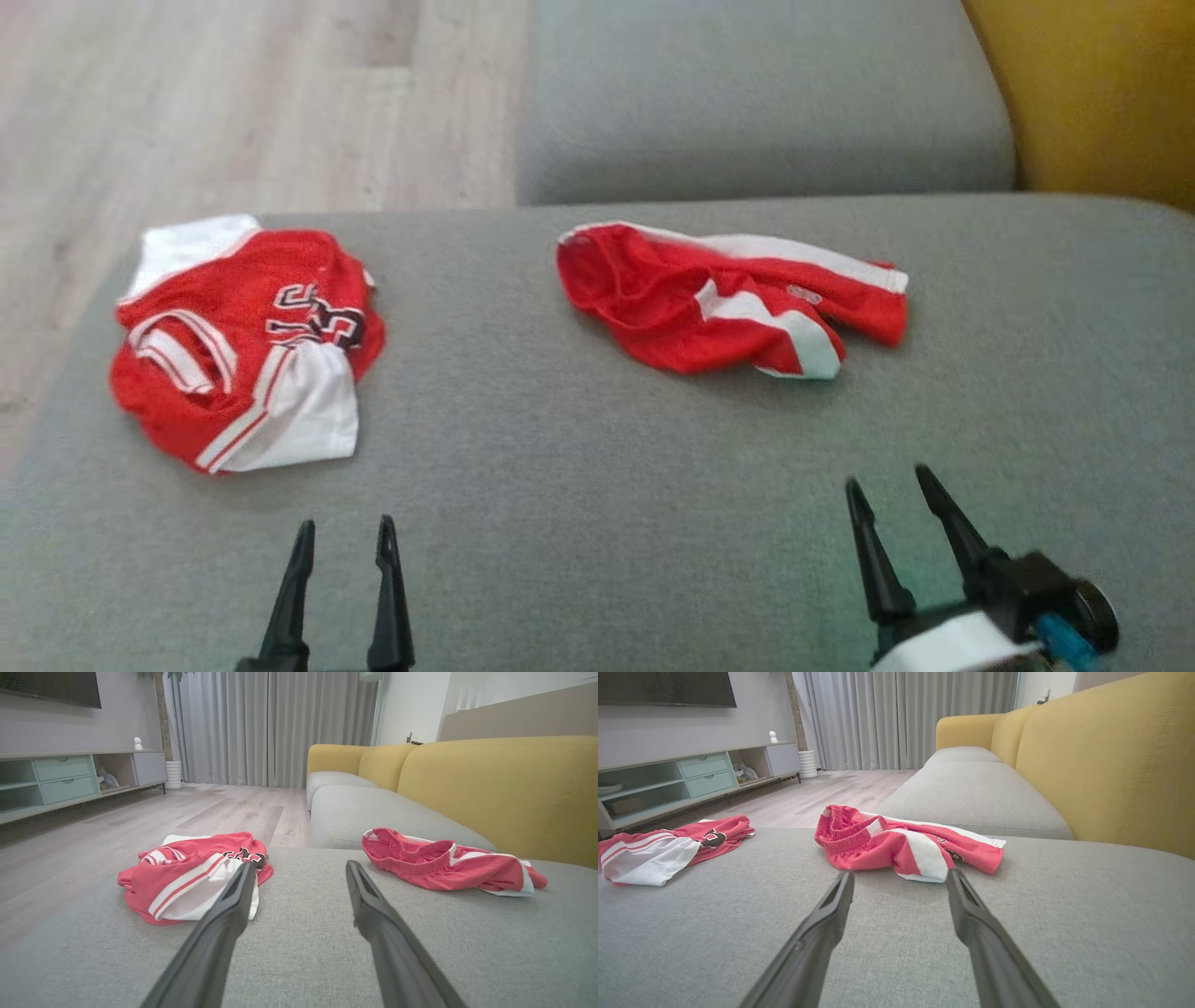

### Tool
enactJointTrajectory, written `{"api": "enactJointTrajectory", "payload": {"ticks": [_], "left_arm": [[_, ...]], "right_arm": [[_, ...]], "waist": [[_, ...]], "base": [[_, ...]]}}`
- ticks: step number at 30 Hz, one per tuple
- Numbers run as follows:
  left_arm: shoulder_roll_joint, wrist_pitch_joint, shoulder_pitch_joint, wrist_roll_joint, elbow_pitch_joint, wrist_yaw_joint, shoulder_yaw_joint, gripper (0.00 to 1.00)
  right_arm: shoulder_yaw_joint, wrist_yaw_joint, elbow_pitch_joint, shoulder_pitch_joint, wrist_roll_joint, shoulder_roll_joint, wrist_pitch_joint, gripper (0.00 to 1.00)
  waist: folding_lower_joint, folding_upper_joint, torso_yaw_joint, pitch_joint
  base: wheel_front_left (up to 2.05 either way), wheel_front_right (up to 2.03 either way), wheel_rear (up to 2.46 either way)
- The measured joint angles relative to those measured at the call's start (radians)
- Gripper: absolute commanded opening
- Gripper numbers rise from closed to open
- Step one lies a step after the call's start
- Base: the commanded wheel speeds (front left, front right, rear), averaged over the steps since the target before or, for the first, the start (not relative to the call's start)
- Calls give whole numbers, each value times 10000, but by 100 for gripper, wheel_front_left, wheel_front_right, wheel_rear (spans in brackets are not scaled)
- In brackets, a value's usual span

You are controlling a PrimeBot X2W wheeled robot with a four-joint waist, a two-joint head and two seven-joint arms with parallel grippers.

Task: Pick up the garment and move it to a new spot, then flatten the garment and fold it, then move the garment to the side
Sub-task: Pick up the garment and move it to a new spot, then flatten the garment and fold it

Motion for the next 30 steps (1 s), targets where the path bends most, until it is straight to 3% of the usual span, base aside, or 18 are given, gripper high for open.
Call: {"api": "enactJointTrajectory", "payload": {"ticks": [8, 30], "left_arm": [[-10, -2, 99, 512, 100, -395, -54, 100], [-23, -2, -240, 529, 646, -408, -71, 100]], "right_arm": [[-531, 0, 140, 714, 153, 29, 0, 100], [-472, 0, 82, 730, 441, 31, 2, 100]], "waist": [[1, 0, 525, -510], [3, 0, -129, -112]], "base": [[0, 0, 0], [0, 0, 0]]}}
